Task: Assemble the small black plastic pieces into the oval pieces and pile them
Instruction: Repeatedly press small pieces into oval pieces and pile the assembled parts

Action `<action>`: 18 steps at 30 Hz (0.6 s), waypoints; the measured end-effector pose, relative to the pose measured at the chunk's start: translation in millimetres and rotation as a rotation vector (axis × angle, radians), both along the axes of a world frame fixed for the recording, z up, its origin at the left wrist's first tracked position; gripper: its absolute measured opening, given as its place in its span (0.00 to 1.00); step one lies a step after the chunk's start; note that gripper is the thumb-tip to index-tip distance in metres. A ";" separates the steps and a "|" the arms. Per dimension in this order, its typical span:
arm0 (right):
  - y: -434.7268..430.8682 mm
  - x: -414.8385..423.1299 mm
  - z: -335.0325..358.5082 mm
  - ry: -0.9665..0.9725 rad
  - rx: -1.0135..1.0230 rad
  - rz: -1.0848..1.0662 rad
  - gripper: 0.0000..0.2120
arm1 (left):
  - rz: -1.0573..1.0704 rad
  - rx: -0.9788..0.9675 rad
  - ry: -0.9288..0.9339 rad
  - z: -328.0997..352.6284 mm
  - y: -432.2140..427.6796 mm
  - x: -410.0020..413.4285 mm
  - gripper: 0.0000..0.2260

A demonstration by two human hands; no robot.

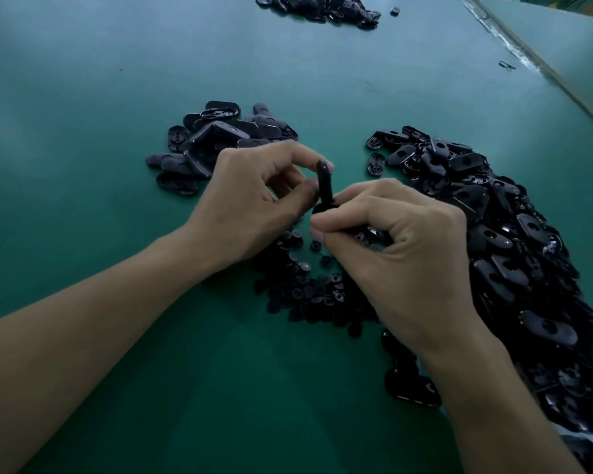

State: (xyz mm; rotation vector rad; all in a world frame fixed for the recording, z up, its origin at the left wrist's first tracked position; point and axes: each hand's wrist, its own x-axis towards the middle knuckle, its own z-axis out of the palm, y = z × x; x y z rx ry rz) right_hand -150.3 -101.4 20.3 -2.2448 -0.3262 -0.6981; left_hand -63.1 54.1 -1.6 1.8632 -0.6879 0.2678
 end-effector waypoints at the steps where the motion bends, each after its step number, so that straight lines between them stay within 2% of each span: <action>1: 0.5 -0.1 -0.3 -0.002 0.005 0.011 0.05 | -0.009 0.024 -0.021 -0.3 -0.5 -0.7 0.07; 18: 2.6 0.8 -1.3 0.033 0.013 -0.013 0.06 | -0.136 0.093 -0.146 -8.3 2.4 4.5 0.16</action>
